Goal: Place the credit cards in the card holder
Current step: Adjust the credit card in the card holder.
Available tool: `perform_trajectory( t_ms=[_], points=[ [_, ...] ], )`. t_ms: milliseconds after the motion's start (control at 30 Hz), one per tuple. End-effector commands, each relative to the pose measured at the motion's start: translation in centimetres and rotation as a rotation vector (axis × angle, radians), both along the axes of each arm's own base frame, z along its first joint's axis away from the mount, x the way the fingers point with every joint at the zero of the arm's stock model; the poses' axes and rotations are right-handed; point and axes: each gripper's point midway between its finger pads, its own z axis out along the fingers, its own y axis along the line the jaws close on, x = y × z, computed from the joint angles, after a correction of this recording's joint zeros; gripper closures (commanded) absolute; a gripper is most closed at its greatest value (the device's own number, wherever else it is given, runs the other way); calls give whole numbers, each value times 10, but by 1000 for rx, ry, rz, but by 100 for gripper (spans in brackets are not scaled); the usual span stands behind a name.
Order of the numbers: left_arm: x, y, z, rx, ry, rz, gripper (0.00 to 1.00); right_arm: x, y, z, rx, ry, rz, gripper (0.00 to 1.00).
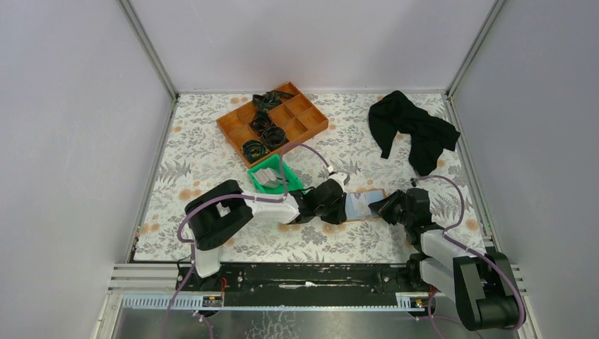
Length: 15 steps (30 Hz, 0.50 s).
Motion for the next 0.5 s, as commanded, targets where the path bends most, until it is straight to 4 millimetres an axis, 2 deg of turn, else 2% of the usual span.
perform_trajectory(
  t_ms=[0, 300, 467],
  points=[
    [-83, 100, -90, 426, 296, -99, 75, 10, 2, 6, -30, -40, 14, 100],
    [-81, 101, -92, 436, 291, -93, 74, -3, 27, 2, -83, -10, 149, 100],
    [-79, 103, -94, 449, 284, -79, 75, -13, 30, -2, -117, 15, 216, 100]
  ],
)
